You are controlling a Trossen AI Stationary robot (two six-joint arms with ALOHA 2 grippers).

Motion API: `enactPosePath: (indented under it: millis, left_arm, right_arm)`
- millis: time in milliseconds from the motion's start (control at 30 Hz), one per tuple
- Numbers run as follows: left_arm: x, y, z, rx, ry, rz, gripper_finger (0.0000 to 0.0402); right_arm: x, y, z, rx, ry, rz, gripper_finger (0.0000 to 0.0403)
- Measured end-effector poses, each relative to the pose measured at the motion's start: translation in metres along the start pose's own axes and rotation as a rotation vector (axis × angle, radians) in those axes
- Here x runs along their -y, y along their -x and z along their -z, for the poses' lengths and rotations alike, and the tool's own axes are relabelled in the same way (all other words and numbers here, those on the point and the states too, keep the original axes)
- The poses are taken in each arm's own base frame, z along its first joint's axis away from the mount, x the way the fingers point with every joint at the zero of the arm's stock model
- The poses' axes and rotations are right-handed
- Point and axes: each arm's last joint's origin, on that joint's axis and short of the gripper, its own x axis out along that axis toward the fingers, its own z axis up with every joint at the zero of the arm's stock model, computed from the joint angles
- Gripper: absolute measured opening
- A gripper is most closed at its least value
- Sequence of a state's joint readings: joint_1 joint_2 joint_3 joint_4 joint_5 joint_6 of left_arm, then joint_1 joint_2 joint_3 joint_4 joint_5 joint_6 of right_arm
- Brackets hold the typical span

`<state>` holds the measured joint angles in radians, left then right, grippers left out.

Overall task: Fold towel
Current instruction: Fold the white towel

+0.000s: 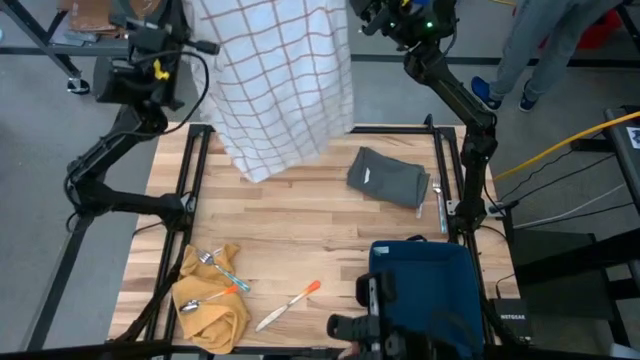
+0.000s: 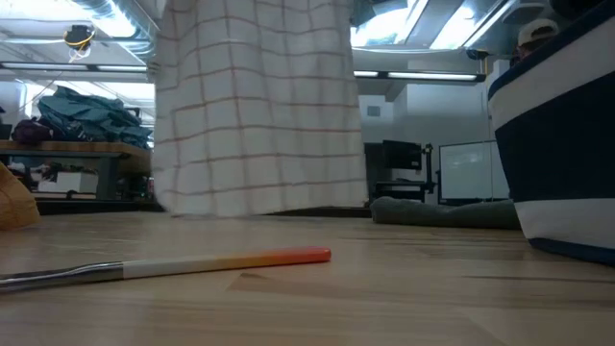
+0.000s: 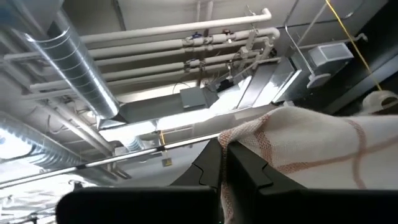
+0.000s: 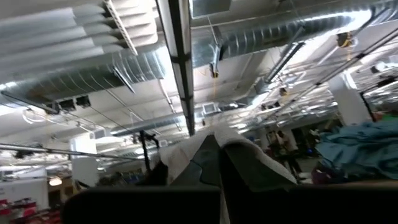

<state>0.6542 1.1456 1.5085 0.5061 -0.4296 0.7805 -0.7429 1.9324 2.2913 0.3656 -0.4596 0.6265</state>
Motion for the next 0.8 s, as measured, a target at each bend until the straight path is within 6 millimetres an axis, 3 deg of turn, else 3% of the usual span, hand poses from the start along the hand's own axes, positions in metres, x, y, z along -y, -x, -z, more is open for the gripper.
enactPosePath:
  millis: [467,633,800]
  left_arm:
    - [-0.007,-0.041,0.015,-0.017,0.001,0.05,0.0005]
    - [-0.008,-0.038,0.017,-0.142,-0.035,0.132,0.0005]
    - [-0.013,-0.023,0.005,-0.192,0.057,0.285,0.0005]
  right_arm:
    - [0.007,0.003,-0.002,0.002,0.103,0.044,0.0001]
    - [0.008,0.004,0.002,-0.069,0.055,0.006,0.0001]
    - [0.003,0.004,0.005,-0.184,-0.031,-0.155,0.0001]
